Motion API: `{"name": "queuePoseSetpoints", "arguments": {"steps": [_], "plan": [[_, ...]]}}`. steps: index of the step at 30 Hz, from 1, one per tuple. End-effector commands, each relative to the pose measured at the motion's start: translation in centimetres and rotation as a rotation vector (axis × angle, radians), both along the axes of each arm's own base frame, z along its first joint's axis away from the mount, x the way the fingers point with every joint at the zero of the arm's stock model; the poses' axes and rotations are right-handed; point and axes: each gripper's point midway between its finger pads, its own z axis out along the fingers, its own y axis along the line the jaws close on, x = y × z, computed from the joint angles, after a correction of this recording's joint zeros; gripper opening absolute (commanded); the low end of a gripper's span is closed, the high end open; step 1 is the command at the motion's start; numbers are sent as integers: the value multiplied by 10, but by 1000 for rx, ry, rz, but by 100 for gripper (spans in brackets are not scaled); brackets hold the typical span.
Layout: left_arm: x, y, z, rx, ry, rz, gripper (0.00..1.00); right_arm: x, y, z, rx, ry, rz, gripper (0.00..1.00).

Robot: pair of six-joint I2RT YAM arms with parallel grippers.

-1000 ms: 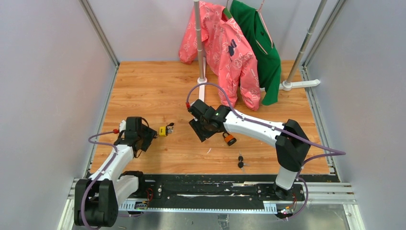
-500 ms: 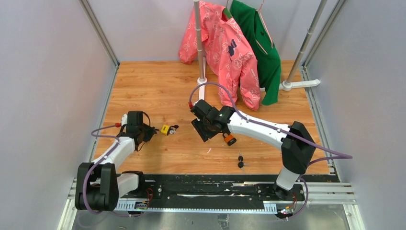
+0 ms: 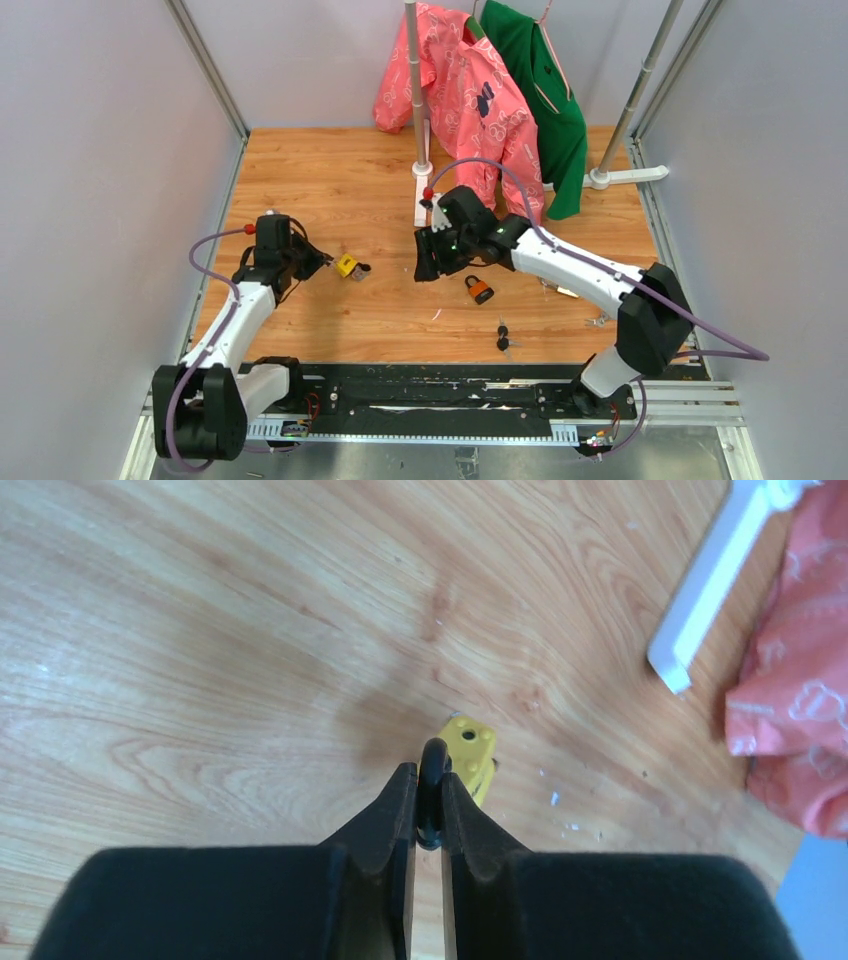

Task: Lock with the key
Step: Pick up the lock from the center of the board.

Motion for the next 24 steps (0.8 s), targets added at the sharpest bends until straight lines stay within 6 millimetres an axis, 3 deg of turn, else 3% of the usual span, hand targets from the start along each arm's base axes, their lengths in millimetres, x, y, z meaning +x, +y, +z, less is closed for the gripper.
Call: {"name": "queuePoseSetpoints", "arguments": {"steps": [1, 4, 11, 14, 20, 24], "plan": [[0, -16, 45, 10, -131, -168, 0, -7, 28, 51, 317, 79, 61, 65], [-5, -19, 63, 27, -162, -214, 0, -5, 31, 55, 325, 69, 68, 71], [-18, -18, 90, 33, -145, -222, 0, -12, 44, 48, 284, 57, 104, 73], [-22, -14, 98, 38, -137, -192, 0, -4, 46, 47, 263, 41, 61, 73], [-28, 3, 101, 35, -46, -32, 0, 11, 44, 45, 112, -168, 18, 73], [-27, 4, 117, 17, -28, 10, 0, 11, 46, 48, 88, -322, 41, 73]]}}
